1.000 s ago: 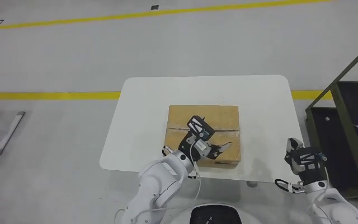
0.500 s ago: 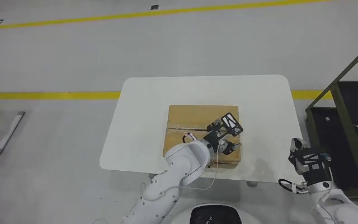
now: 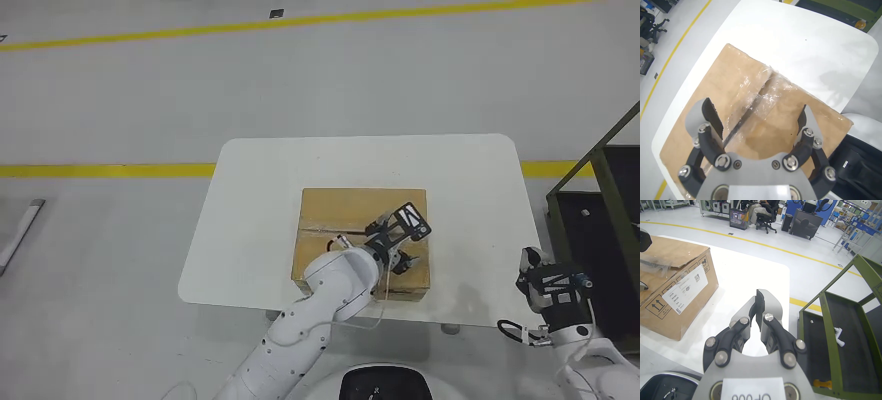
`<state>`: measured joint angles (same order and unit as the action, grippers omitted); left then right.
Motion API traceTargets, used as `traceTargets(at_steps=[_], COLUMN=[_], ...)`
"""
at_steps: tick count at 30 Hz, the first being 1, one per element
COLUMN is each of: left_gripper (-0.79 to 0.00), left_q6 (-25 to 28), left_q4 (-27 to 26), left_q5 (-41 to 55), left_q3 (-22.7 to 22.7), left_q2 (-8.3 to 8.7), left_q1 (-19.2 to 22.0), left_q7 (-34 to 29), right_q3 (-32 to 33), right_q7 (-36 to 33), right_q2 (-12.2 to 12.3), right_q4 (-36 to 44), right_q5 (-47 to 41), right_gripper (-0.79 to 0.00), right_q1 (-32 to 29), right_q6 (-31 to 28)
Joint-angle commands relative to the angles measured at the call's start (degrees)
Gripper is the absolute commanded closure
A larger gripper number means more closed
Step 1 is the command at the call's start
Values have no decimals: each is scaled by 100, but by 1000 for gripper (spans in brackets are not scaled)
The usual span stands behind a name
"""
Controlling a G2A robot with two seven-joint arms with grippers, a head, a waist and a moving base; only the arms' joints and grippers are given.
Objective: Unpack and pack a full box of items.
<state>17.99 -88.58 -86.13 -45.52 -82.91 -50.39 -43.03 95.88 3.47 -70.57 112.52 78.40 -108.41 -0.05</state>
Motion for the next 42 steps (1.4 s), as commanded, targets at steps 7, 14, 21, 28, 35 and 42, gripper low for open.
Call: traceTargets(at_steps=[7, 14, 21, 28, 35, 42], left_gripper=[-733, -634, -646, -619, -385, -299], left_q6=[-117, -99, -26, 9, -35, 3], left_q4=[114, 29, 0, 130, 228, 263], left_q5=[-236, -490, -633, -702, -774, -798], left_q3=[10, 114, 170, 181, 178, 170], left_q2=[-36, -74, -111, -150, -196, -232], left_q1=[30, 37, 42, 63, 100, 95], left_q7=[-14, 96, 164, 236, 290, 291], right_q3=[-7, -22, -42, -38, -23, -13], right_q7=[-14, -22, -35, -47, -48, -52], right_q2=[-20, -35, -49, -62, -75, -86], right_q4=[9, -6, 10, 47, 45, 54], right_q5=[-16, -32, -57, -65, -73, -82], right_gripper=[0, 0, 0, 0, 0, 0], right_q1=[1, 28, 61, 76, 60, 63], right_q6=[35, 24, 4, 1, 10, -4])
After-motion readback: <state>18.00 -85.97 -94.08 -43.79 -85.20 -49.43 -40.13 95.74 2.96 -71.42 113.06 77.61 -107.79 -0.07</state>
